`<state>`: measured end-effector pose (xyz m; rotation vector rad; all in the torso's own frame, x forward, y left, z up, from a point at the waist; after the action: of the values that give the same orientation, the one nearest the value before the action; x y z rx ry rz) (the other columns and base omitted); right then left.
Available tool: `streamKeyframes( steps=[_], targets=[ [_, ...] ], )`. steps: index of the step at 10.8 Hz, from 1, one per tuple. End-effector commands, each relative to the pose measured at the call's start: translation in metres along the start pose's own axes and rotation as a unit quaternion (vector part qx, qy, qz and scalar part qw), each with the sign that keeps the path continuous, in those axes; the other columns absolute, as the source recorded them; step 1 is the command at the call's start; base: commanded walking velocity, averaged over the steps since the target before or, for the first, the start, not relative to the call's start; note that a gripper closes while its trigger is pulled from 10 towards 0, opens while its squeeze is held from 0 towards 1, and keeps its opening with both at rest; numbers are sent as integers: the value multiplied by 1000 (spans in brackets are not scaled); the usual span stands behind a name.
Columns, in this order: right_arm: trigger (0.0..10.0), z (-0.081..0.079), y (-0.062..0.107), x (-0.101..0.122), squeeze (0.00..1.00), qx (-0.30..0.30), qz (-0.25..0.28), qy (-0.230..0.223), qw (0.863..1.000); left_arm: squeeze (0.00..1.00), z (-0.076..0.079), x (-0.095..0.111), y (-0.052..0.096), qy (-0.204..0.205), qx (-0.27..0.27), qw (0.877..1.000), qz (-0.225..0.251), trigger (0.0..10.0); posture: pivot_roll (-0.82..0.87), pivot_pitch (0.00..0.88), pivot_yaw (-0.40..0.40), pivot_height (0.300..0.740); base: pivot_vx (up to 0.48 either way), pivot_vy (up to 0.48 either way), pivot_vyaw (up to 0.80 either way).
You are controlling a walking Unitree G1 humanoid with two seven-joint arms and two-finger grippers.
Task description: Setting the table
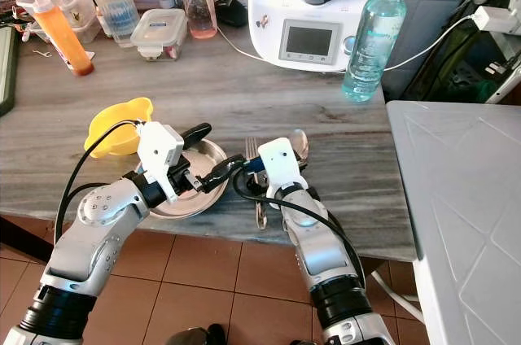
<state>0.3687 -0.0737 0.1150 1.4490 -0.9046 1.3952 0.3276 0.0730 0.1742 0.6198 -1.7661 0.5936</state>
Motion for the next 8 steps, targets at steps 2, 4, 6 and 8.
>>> streamKeyframes(
  steps=[2, 4, 6, 8],
  targets=[
    [10000, -4, 4, 23, 459, 6, 57, -15, 998, 0, 2, 4, -1, -7, -5, 1000, 3, 10000, 167, 161, 67, 740, 0, 0, 0],
    [10000, -8, 7, 32, 459, 12, 76, -19, 997, 0, 2, 4, -1, -7, -4, 1000, 4, 10000, 167, 161, 67, 740, 0, 0, 0],
    [10000, -9, 10, 38, 459, 13, 90, -17, 996, 0, 2, 3, -1, -6, -4, 1000, 4, 10000, 167, 159, 66, 740, 0, 0, 0],
    [10000, 5, 21, 51, 478, -32, 114, 3, 993, 0, 2, 4, -1, -6, -4, 1000, 5, 10000, 167, 159, 66, 740, 0, 0, 0]
  ],
)
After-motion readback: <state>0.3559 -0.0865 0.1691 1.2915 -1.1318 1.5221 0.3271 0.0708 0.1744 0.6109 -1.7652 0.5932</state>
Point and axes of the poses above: a point about 5 cm out from each wrist's last joint towards the gripper, its own y axis pointing back from the gripper into the wrist, its own x axis along the axis of the wrist's last joint, z = x × y, the point moved 4 cm from there along -y, pointing out of the wrist towards the gripper, and after that the axes turned 8 degrees about -y, right-handed, at the moved point
